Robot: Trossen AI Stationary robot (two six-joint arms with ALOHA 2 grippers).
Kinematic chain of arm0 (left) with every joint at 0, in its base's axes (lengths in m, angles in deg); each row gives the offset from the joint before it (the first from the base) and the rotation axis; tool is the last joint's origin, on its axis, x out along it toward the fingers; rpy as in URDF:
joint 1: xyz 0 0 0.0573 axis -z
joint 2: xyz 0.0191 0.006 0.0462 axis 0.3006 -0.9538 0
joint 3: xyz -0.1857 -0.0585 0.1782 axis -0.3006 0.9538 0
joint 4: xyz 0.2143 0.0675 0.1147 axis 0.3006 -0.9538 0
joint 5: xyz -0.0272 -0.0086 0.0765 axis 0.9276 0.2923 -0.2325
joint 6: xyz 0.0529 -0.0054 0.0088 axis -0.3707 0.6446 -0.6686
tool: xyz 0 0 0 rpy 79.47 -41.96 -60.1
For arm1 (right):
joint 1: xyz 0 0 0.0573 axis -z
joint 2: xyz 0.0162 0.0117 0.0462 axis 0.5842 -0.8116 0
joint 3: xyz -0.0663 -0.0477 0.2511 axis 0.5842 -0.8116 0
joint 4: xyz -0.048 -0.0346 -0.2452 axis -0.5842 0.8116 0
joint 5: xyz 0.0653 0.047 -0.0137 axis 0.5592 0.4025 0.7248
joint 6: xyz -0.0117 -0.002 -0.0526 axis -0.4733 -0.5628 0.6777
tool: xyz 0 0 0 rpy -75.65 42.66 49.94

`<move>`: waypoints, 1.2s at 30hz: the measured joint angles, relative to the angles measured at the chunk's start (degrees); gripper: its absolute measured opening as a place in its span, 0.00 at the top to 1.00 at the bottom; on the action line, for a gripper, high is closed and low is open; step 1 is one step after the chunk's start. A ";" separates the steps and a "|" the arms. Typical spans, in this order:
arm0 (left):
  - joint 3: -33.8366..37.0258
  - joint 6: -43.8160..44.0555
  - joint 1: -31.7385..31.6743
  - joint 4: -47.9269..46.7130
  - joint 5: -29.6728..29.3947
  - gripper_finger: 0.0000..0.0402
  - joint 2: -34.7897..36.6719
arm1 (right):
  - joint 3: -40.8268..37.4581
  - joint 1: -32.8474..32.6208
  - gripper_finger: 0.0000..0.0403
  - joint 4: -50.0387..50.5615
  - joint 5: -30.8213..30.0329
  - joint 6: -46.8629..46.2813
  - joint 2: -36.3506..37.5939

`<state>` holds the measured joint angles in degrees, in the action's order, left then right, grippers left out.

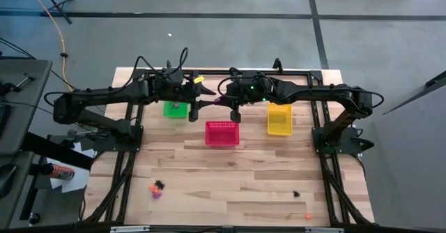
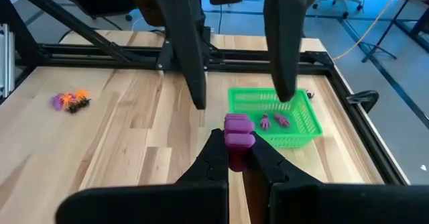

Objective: Sort Halloween decoration
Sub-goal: Put the purple skeleton toy into the green bin

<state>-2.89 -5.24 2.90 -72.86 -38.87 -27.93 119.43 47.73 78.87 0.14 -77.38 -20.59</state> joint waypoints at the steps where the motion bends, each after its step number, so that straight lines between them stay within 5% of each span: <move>1: 0.00 0.41 0.00 0.01 0.53 0.64 -0.06 | 0.00 0.00 1.00 -0.18 0.00 0.00 0.00; 27: 0.00 1.71 0.00 0.55 0.72 0.79 -2.16 | 0.00 0.00 1.00 -0.52 -0.03 0.02 0.02; 36: 0.00 0.82 -0.04 0.52 0.00 0.98 -2.14 | 0.00 0.00 0.99 -0.20 -0.02 0.02 0.02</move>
<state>-2.89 -4.42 2.86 -72.34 -38.87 -30.07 119.43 47.73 78.67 0.12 -77.37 -20.57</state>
